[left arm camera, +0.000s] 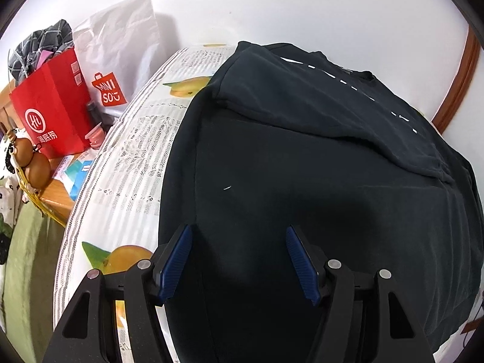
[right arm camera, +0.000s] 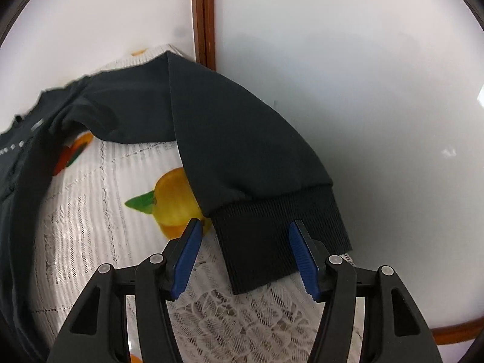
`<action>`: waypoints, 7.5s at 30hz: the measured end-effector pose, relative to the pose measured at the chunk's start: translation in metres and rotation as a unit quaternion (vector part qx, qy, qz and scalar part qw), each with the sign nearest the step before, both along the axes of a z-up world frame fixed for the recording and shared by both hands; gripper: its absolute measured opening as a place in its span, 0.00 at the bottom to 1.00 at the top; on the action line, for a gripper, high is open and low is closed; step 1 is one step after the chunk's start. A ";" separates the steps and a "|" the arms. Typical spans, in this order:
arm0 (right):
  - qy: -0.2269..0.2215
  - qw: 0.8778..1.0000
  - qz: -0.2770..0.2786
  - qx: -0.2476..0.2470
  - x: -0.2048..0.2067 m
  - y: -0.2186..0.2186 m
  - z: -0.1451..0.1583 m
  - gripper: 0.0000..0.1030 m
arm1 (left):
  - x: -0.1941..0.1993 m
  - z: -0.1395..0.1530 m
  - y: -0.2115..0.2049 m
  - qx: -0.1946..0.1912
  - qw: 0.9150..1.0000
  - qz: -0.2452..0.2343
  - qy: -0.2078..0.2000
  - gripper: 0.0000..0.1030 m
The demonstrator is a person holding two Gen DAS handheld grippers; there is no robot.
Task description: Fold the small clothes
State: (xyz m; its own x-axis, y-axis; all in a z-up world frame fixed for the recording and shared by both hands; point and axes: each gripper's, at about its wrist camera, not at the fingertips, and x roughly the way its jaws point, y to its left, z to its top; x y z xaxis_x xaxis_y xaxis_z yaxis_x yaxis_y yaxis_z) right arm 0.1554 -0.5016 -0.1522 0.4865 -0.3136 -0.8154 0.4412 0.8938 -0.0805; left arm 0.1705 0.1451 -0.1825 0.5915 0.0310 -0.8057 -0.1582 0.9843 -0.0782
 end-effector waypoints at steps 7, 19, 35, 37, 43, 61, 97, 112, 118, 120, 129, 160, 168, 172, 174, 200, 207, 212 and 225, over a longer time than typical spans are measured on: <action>0.001 0.999 0.029 -0.039 0.012 0.013 -0.001 0.11 | -0.005 0.001 -0.001 -0.003 1.000 -0.003 0.000 0.61; -0.043 0.992 0.098 -0.061 0.042 0.129 0.094 0.05 | -0.018 0.004 0.012 0.031 0.999 -0.021 -0.003 0.62; -0.093 0.927 0.358 0.057 0.148 0.451 0.131 0.04 | -0.014 -0.012 0.017 0.047 0.999 -0.016 -0.020 0.81; -0.091 0.917 0.380 0.080 0.161 0.479 0.124 0.05 | -0.015 -0.012 0.017 0.046 0.999 -0.015 -0.021 0.81; -0.083 0.890 0.423 0.149 0.194 0.542 0.106 0.05 | -0.013 -0.013 0.017 0.044 0.999 -0.016 -0.018 0.82; -0.052 0.953 0.290 0.077 0.156 0.352 0.068 0.22 | 0.019 0.029 -0.008 0.033 0.998 -0.040 -0.048 0.77; -0.013 0.976 0.206 0.069 0.148 0.255 -0.001 0.25 | 0.125 0.007 -0.051 0.100 0.992 -0.072 -0.005 0.63; -0.038 0.975 0.185 0.116 0.149 0.236 0.004 0.05 | 0.136 0.025 -0.061 0.142 0.984 -0.100 -0.031 0.14; -0.057 0.975 0.189 0.104 0.148 0.236 0.017 0.05 | 0.132 0.039 -0.042 0.144 0.985 -0.087 -0.047 0.14; -0.050 0.977 0.189 0.090 0.151 0.237 0.015 0.05 | 0.133 0.032 -0.036 0.141 0.986 -0.080 -0.037 0.14; -0.028 0.973 0.218 0.070 0.141 0.244 0.021 0.07 | 0.135 0.007 -0.040 0.148 0.986 -0.080 -0.006 0.20; -0.020 0.984 0.156 0.089 0.047 0.197 0.035 0.38 | 0.026 0.027 -0.015 0.056 0.997 -0.061 0.008 0.67; 0.000 0.978 0.184 0.101 -0.003 0.204 0.009 0.52 | -0.026 0.007 0.005 0.021 0.999 -0.030 0.023 0.69; -0.014 0.978 0.189 0.082 -0.023 0.212 -0.001 0.52 | -0.048 -0.005 0.011 0.009 0.999 -0.026 0.025 0.71; -0.019 0.977 0.198 0.076 -0.029 0.216 -0.003 0.52 | -0.057 -0.007 0.014 0.010 1.000 -0.023 0.017 0.75; -0.029 0.977 0.183 0.103 -0.022 0.187 0.000 0.14 | -0.066 -0.009 -0.003 -0.049 0.998 -0.039 -0.011 0.17; -0.043 0.976 0.192 0.090 -0.011 0.205 -0.003 0.41 | -0.050 -0.008 -0.004 -0.053 0.998 -0.024 -0.015 0.28; -0.041 0.975 0.197 0.092 -0.014 0.209 -0.002 0.28 | -0.057 -0.008 -0.010 -0.049 0.998 -0.038 -0.011 0.28; -0.046 0.972 0.222 0.057 -0.033 0.224 -0.004 0.17 | -0.073 -0.009 -0.035 0.019 0.998 -0.053 -0.011 0.12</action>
State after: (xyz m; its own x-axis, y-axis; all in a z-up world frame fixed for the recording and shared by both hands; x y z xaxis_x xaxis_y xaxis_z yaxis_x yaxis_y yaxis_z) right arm 0.1222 -0.2775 -0.1557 0.6250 0.0336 -0.7799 0.0109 0.9986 0.0518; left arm 0.0976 0.1101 -0.1917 0.6100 -0.0023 -0.7924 -0.0520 0.9977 -0.0429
